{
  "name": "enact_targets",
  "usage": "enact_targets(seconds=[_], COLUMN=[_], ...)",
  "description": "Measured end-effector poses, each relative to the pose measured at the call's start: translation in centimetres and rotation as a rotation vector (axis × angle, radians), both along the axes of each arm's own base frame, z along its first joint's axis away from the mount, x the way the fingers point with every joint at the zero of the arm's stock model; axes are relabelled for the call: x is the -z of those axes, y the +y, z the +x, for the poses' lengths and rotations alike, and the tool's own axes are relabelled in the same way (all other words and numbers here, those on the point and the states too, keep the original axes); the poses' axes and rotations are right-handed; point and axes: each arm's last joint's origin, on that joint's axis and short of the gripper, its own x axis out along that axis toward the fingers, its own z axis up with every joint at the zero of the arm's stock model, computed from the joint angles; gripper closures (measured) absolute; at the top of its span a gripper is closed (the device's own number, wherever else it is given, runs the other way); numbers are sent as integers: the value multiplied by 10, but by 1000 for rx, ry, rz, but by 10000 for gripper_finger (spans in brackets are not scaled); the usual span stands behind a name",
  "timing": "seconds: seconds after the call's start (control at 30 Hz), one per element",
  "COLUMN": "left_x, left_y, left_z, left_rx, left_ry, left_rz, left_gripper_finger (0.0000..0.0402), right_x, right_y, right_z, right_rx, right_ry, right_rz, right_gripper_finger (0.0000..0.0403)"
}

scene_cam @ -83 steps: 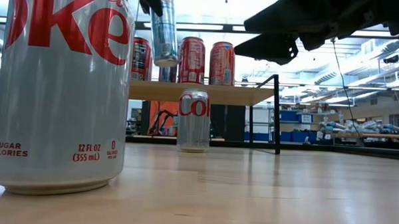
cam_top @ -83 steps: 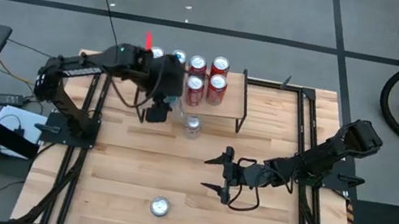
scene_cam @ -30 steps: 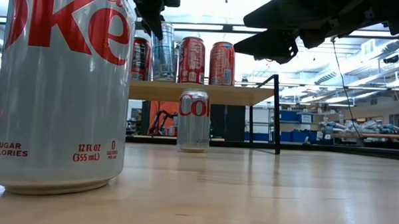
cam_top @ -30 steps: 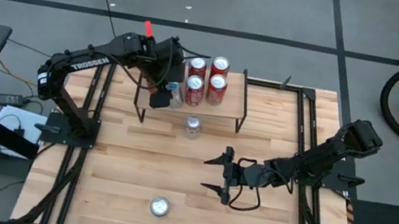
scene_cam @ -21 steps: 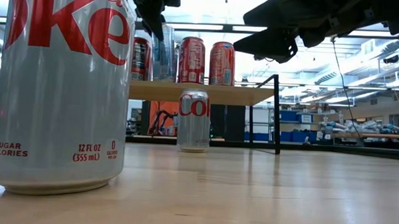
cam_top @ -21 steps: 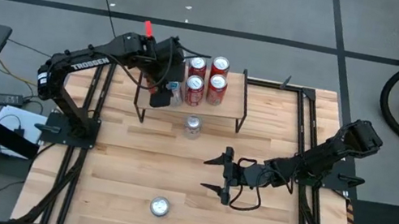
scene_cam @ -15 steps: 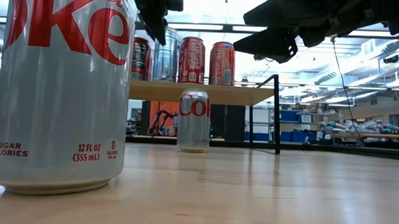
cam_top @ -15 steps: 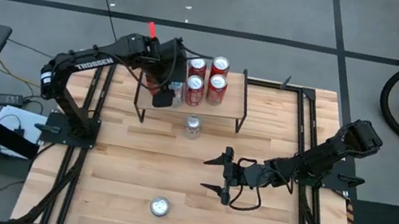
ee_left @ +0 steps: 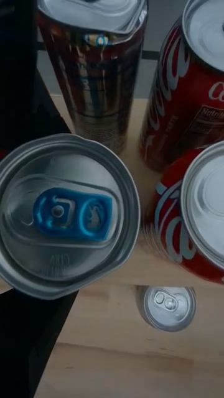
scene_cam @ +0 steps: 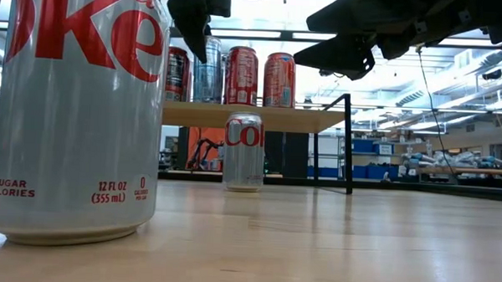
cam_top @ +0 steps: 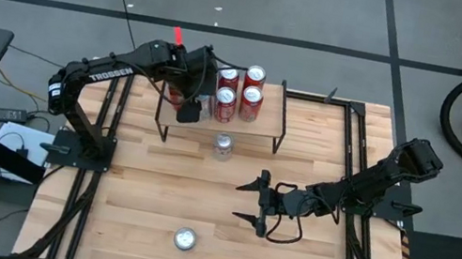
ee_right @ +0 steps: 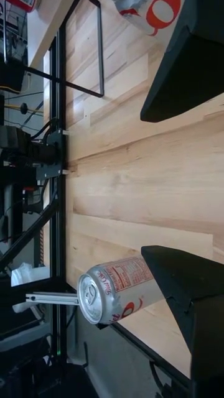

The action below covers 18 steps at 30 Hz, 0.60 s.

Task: Place canned beverage on shelf
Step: Put the blue soda can on the shelf

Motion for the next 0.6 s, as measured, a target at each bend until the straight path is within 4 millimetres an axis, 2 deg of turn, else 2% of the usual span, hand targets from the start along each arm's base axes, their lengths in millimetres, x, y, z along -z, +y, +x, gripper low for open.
enact_targets(seconds=[0.3,0.6], left_x=[-8,-8], left_y=[1,1], left_z=[0,0], left_rx=[-17,-24], left_ry=[-33,-33], left_rz=[13,17], left_gripper_finger=[106,64], right_x=[0,0], right_y=[0,0], right_z=[0,0], right_rx=[0,1], right_ry=[0,0], right_rz=[1,4], right_gripper_finger=[51,51])
